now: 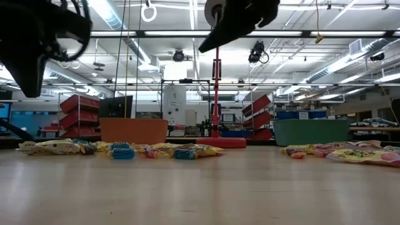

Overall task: Sort candy
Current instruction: Put the white candy into the blue bin

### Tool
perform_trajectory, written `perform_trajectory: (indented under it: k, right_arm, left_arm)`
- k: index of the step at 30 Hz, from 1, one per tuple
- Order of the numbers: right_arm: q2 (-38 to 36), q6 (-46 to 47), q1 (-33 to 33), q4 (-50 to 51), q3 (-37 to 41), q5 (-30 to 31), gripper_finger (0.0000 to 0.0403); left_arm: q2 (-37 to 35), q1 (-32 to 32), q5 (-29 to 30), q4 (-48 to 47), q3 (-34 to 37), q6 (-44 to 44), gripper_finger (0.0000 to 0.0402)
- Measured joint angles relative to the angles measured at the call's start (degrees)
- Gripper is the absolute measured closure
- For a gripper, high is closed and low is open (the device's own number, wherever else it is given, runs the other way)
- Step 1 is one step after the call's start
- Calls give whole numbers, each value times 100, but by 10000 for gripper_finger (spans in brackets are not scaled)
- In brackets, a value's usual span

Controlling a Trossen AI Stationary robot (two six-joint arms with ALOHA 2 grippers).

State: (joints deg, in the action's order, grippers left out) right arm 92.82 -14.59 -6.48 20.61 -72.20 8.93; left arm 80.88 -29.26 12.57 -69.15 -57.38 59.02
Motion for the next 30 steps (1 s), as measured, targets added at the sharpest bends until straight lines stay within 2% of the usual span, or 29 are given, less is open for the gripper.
perform_trajectory:
  k: [10, 17, 30]
  right_arm:
    - [-794, 685, 0, 1514, 0, 243, 334]
    - [-1278, 865, -284, 1604, -2, 240, 334]
    - [-1314, 1255, -705, 1569, -2, 363, 334]
  left_arm:
    - [0, 788, -71, 626, 339, -803, 312]
    - [2, 984, -30, 843, 574, -1078, 301]
    - [95, 981, -134, 976, 679, -695, 252]
